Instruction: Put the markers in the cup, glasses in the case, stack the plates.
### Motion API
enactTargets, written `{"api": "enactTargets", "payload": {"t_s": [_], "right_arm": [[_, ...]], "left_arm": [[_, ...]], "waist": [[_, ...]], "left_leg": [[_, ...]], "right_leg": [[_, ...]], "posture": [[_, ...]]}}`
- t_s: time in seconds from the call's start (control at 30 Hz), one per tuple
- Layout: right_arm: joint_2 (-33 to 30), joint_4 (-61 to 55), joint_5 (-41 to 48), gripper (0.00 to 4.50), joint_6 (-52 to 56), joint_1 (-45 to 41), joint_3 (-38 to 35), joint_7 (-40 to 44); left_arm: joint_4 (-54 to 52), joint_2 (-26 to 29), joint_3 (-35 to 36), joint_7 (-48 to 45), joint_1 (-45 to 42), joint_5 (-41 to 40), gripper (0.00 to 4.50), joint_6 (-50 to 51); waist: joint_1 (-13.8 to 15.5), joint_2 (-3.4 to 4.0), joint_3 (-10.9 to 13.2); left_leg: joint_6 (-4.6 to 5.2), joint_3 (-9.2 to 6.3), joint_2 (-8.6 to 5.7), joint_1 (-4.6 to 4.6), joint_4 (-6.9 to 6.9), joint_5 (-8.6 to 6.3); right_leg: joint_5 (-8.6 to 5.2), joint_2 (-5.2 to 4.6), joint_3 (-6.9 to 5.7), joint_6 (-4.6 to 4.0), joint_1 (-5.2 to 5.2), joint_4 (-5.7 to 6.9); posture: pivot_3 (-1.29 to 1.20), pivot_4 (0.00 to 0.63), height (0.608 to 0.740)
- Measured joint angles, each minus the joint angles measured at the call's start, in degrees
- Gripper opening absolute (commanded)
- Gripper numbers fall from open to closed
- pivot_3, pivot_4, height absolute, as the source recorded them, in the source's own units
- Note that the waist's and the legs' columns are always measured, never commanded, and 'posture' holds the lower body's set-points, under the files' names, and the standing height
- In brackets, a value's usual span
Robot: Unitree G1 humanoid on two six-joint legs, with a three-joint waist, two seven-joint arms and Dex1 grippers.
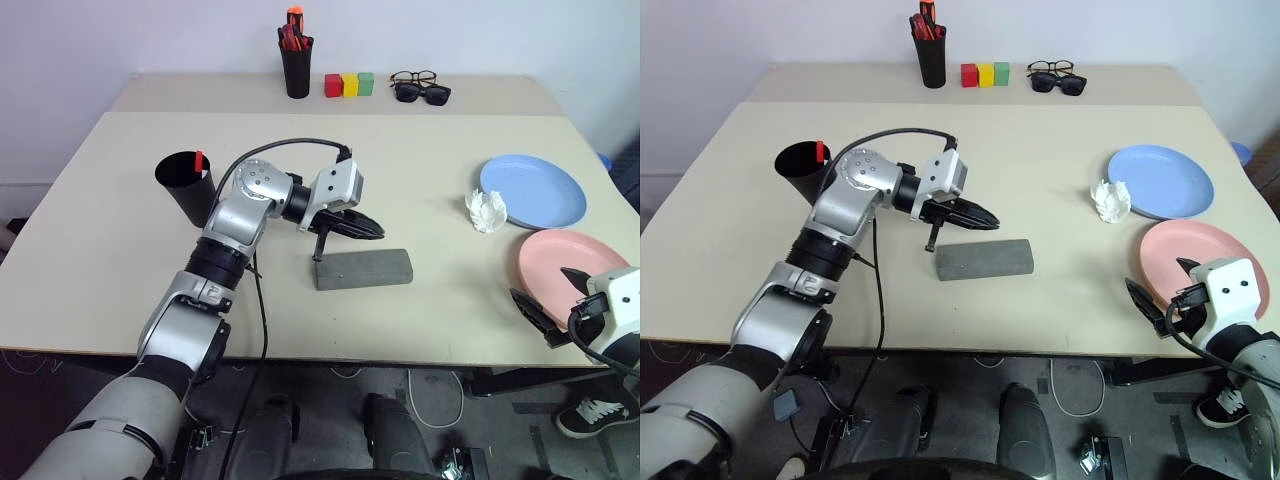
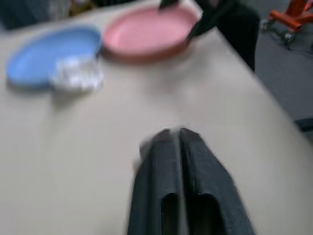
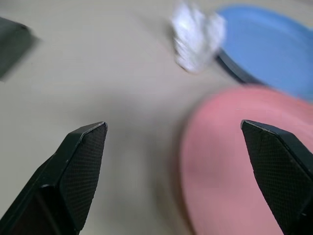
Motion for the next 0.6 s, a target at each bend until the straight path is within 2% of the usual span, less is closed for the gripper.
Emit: {"api": "enactTargets", "payload": {"t_s": [0.07, 0.2, 0.23, 0.57, 0.6], "right_arm": [[0.0, 2.82, 0.01, 4.47, 0.1, -1.41, 0.15, -0.5], [-0.33, 7.3, -0.03, 4.47, -0.04, -3.8, 0.89, -0.51], [-0.55, 8.59, -0.16, 4.47, -0.09, -4.23, 1.07, -0.46], [-1.28, 13.68, 1.31, 4.47, 1.05, -9.07, 5.01, 2.03], [-1.32, 14.7, 1.29, 4.22, 1.08, -9.79, 5.6, 2.17]], "left_arm": [[-5.16, 0.34, -0.57, -0.92, 1.85, -2.63, 2.25, 5.56], [-9.79, 2.05, -2.05, -1.16, 4.22, -4.45, 4.19, 10.01], [-10.31, 2.44, -2.2, -1.06, 4.24, -4.76, 4.46, 10.76], [-13.98, 3.99, -3.86, 1.85, 4.39, -6.17, 4.46, 14.58], [-14.41, 4.04, -3.98, 2.22, 4.42, -6.28, 4.49, 14.65]], "waist": [[-0.33, 0.02, -0.01], [-1.14, 0.02, -0.01], [-1.21, 0.02, -0.01], [-1.25, 0.03, -0.01], [-1.23, 0.03, -0.01]], "left_leg": [[0.01, 0.02, 0.01, 0.05, 0.04, 0.0], [0.01, 0.02, 0.02, 0.06, 0.06, 0.01], [0.01, 0.02, 0.02, 0.06, 0.06, 0.01], [0.01, 0.01, 0.02, 0.06, 0.05, 0.01], [0.01, 0.01, 0.02, 0.07, 0.05, 0.01]], "right_leg": [[0.01, 0.0, 0.0, -0.02, 0.02, 0.02], [0.01, 0.02, 0.0, -0.06, 0.04, 0.04], [0.02, 0.02, 0.0, -0.07, 0.04, 0.04], [0.03, 0.02, 0.0, -0.05, 0.04, 0.04], [0.03, 0.02, 0.0, -0.05, 0.04, 0.04]], "posture": [[0.0, 0.15, 0.74], [0.0, 0.15, 0.74], [0.0, 0.15, 0.74], [0.0, 0.15, 0.74], [0.0, 0.15, 0.74]]}}
